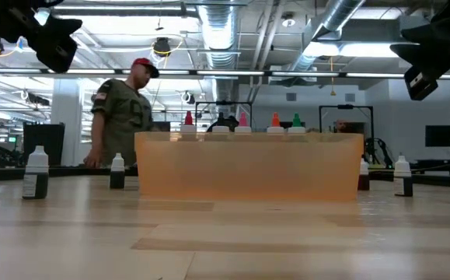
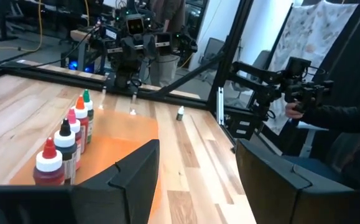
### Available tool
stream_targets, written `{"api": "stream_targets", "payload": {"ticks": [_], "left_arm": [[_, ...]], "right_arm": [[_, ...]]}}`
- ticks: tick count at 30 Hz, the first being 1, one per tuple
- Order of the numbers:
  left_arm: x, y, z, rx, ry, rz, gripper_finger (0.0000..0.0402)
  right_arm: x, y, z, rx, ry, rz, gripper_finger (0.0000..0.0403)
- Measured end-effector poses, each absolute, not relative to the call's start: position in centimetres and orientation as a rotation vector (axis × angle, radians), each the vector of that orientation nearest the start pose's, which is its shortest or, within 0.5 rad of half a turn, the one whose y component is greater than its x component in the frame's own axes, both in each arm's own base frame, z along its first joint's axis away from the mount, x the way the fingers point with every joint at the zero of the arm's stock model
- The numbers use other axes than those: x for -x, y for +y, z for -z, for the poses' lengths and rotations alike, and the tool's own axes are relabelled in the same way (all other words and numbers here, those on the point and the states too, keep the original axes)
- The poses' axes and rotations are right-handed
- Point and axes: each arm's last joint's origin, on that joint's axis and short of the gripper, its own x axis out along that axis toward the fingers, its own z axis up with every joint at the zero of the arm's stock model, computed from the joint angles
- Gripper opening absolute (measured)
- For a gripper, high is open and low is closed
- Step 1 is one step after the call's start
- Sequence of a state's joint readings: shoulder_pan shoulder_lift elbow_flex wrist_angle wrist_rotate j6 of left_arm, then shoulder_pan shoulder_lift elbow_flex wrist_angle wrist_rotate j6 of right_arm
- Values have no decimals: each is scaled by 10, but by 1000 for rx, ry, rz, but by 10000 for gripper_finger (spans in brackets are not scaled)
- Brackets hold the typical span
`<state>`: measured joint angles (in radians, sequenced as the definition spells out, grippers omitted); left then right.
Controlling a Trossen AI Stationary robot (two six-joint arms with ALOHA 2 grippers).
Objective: Pick & Place food coloring
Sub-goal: Put the small black food coloring into the orange bin
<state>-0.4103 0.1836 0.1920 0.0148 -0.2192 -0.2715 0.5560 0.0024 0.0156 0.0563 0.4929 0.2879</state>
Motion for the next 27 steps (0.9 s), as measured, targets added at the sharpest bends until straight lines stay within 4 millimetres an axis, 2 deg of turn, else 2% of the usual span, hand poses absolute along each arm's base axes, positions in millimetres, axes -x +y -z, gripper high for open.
{"api": "stream_targets", "payload": {"ticks": [9, 24, 27], "left_arm": [[-101, -38, -176, 381, -23, 229, 203], [-102, -35, -170, 470, 23, 110, 203], [-102, -33, -170, 565, 10, 48, 203]], "right_arm": [[-86, 38, -174, -321, -48, -71, 87], [-86, 38, -174, -322, -49, -70, 87], [-86, 38, -174, -322, -49, -70, 87]]}}
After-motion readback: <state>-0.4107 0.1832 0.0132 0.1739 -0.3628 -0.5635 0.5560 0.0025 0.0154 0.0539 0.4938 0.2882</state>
